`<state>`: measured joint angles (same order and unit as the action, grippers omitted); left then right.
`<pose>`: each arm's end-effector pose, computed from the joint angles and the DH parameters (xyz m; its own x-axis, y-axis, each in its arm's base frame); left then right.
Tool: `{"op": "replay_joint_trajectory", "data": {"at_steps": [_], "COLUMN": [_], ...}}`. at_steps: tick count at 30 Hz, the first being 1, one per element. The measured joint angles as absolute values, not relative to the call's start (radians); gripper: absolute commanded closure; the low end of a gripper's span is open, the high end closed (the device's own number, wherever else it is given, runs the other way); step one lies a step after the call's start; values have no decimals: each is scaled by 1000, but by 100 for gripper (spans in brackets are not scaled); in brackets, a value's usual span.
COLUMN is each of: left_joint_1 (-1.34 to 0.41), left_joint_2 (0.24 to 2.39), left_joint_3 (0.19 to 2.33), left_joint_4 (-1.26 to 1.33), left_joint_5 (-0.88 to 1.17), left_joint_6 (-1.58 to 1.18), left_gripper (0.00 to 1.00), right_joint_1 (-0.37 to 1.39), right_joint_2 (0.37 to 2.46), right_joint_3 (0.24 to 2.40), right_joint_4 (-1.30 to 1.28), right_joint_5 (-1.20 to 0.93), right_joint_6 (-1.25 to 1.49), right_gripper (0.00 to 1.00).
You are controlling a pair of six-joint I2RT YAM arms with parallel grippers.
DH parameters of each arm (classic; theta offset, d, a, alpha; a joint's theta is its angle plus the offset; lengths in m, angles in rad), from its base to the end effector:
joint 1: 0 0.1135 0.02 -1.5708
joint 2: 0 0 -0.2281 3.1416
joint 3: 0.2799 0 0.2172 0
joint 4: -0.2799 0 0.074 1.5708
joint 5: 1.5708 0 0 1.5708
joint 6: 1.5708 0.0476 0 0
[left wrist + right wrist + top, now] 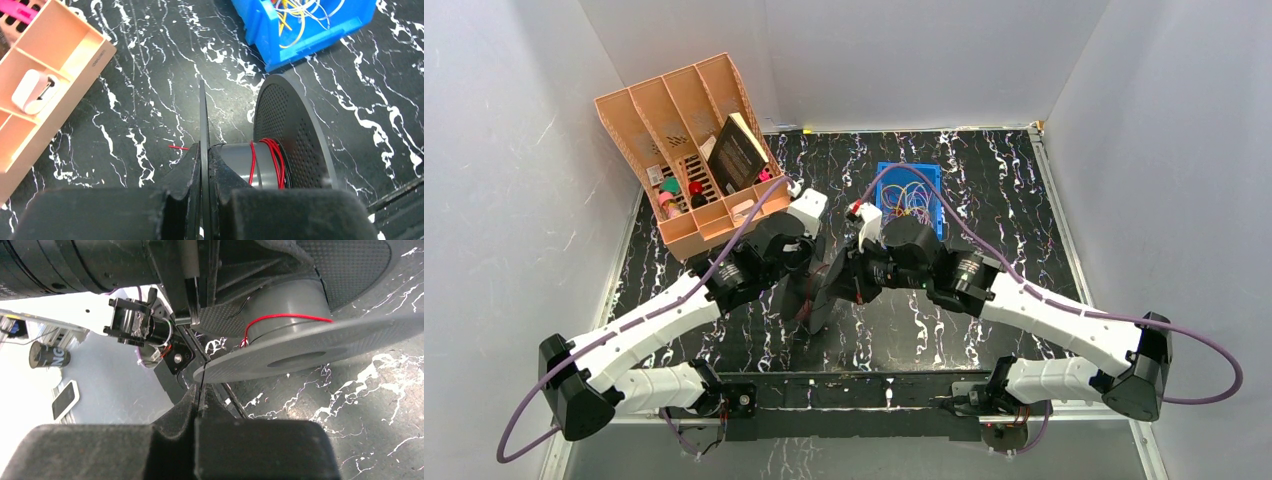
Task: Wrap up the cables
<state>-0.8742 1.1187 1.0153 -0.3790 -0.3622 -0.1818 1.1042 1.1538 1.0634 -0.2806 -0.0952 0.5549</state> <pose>0.1664 -0.1726 0.3018 -0.3860 0.1980 -0.9010 0.4536 0.8912 0.0015 0.1102 0.2289 0.3190 -0.6280 -0.0809 -0.7740 -0.7036 0.4840 0.5203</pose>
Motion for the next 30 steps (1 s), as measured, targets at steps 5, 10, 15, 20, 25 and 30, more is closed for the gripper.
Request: {"op": "replay_joint_trajectory", "data": {"at_steps": [5,10,15,20,25,30], "left_joint_1": [-875,-879,-880,-881,-881,-881], "left_joint_2": [1105,1076,1044,1035,1032,1020], "left_joint_3": [1001,977,955,941,928,919], "left_joint_4": [-369,-361,-363,-361,-342,-341], "left_joint_5": [-267,-179,-107,-26,26,82], "left_joint_6": [-101,-38,12,52,80,110], "left_gripper": [100,100,100,100,100,100], "right_joint_1": [1040,1017,987,972,969,952], "right_joint_2": [1187,1221,1232,1230,1209,1198], "right_joint_3": [1115,1180,1197,1201,1201,1217], "right_joint_4": [-352,-442,-498,-538,-565,-616], "right_joint_5": [-233,-300,-324,-318,-321,-318], "right_joint_6": [514,442,365,291,214,110], "right_gripper": [100,100,100,100,100,100]}}
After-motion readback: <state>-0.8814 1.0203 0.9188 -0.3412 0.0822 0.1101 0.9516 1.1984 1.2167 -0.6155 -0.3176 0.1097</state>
